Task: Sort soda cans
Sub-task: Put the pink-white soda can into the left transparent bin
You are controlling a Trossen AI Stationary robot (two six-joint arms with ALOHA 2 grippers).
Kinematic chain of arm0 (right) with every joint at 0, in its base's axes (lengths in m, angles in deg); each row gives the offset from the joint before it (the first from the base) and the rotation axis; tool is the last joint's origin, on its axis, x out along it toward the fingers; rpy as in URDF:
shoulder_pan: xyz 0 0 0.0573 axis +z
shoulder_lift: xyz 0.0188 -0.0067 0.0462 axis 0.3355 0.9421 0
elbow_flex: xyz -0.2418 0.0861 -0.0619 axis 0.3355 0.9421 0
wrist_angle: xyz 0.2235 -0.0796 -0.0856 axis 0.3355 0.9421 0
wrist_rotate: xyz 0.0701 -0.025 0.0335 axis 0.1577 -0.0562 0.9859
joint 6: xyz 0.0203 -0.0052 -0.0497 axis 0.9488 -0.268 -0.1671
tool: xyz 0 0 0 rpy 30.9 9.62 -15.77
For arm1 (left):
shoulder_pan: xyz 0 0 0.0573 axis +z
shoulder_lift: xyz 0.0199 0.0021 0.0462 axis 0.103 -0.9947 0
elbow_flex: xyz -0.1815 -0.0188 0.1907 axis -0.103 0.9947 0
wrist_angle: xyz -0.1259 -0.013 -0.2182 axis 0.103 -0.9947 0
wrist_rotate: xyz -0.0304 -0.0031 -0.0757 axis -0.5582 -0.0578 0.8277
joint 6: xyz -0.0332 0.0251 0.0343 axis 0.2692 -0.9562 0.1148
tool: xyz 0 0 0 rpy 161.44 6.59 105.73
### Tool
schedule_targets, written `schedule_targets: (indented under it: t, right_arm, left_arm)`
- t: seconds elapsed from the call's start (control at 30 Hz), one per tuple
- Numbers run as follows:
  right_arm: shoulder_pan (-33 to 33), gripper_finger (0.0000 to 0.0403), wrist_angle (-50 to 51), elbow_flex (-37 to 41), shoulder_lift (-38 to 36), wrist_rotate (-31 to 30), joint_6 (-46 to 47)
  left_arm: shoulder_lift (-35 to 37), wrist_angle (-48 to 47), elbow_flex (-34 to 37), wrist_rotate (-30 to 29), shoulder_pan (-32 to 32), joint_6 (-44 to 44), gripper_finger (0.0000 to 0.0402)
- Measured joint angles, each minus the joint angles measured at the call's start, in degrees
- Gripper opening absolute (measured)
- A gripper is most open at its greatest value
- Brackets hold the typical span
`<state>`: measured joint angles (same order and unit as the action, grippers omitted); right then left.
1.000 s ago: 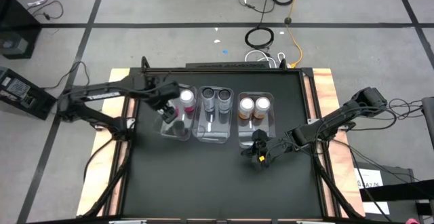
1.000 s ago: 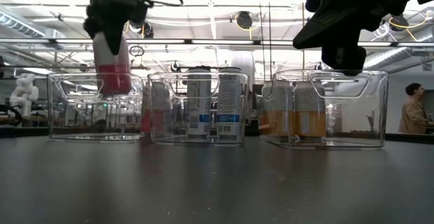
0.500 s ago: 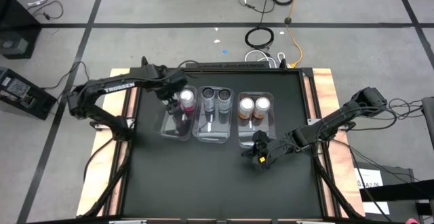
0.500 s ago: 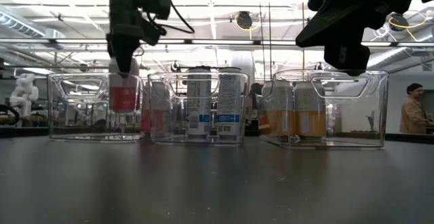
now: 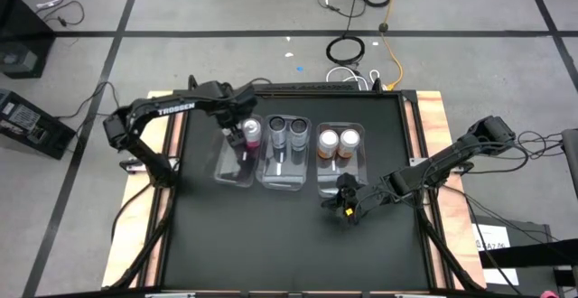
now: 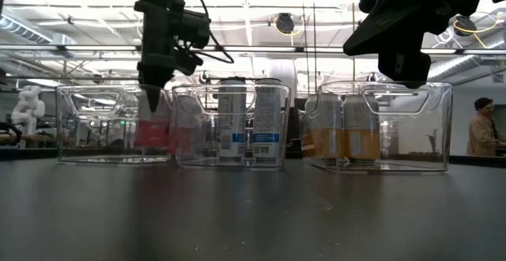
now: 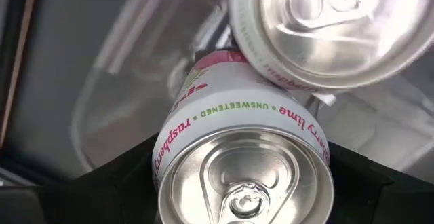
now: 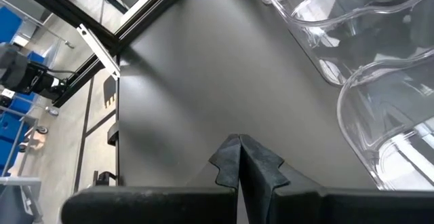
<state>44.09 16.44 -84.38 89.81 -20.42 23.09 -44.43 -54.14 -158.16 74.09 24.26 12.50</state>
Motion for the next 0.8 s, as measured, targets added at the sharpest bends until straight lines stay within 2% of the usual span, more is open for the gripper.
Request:
schedule_targets:
  t: [0.23, 0.5, 0.63, 0.8]
  right_arm:
    - [0.0, 0.0000, 0.0, 0.0, 0.0, 0.0, 0.0]
    - [0.0, 0.0000, 0.0, 0.0, 0.0, 0.0, 0.0]
    - [0.0, 0.0000, 0.0, 0.0, 0.0, 0.0, 0.0]
    - [-0.2, 0.0000, 0.0, 0.0, 0.0, 0.0, -0.3]
  left_arm:
    - [0.1, 1.2, 0.1, 1.1, 1.7, -1.9, 0.0308]
    - [0.6, 4.3, 5.7, 2.4, 2.9, -0.9, 0.0308]
    - [0.9, 4.9, 6.1, 2.3, 2.8, -0.8, 0.0308]
    - [0.9, 6.0, 6.1, 1.4, 2.8, -0.8, 0.0337]
